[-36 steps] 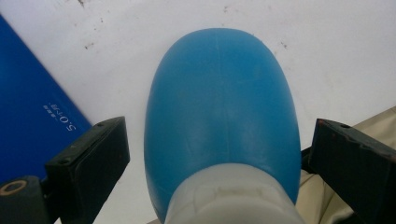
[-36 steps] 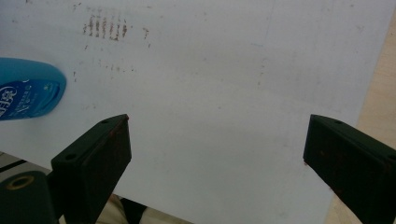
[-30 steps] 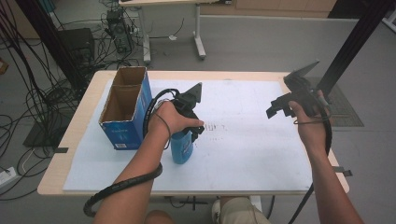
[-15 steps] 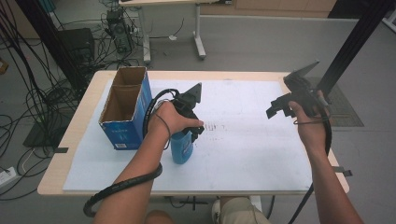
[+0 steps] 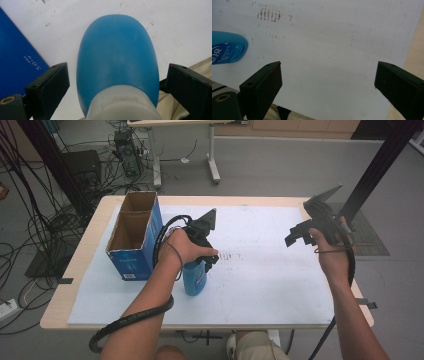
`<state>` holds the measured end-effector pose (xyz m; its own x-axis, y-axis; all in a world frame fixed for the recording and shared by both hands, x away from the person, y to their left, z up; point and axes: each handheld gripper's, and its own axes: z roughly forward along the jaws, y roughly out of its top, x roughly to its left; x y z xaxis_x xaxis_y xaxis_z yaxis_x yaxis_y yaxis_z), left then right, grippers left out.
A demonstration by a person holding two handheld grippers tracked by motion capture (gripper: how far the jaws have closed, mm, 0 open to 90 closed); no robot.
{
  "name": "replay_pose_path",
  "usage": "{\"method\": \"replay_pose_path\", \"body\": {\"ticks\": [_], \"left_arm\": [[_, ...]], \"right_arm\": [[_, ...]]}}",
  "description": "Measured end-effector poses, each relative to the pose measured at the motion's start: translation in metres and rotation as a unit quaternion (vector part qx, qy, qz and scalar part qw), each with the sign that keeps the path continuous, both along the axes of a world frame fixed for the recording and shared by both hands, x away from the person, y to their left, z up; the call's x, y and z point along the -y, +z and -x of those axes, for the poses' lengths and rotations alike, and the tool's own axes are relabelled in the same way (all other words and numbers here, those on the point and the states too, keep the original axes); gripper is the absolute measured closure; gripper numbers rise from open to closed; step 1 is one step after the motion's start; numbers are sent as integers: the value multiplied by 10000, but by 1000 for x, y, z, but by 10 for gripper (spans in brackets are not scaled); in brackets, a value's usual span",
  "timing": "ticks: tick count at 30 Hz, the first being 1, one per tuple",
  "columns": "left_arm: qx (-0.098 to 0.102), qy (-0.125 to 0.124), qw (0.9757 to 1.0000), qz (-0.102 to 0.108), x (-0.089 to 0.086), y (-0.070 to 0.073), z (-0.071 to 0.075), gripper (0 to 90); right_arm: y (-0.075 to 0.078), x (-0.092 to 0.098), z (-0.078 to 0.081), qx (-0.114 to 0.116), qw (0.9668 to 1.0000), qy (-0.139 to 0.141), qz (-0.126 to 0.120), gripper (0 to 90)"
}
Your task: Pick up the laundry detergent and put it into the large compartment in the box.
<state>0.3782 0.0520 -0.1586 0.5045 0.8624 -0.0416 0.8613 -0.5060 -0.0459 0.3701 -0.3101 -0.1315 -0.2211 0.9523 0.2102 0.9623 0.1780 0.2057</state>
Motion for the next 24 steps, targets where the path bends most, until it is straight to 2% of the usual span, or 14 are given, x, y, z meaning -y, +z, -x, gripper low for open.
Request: {"method": "replay_pose_path", "body": {"ticks": [24], "left_arm": [[30, 16, 10000, 9, 1, 1, 1, 61]], "right_arm": [[-1, -1, 0, 14, 10000, 7, -7, 76]]}}
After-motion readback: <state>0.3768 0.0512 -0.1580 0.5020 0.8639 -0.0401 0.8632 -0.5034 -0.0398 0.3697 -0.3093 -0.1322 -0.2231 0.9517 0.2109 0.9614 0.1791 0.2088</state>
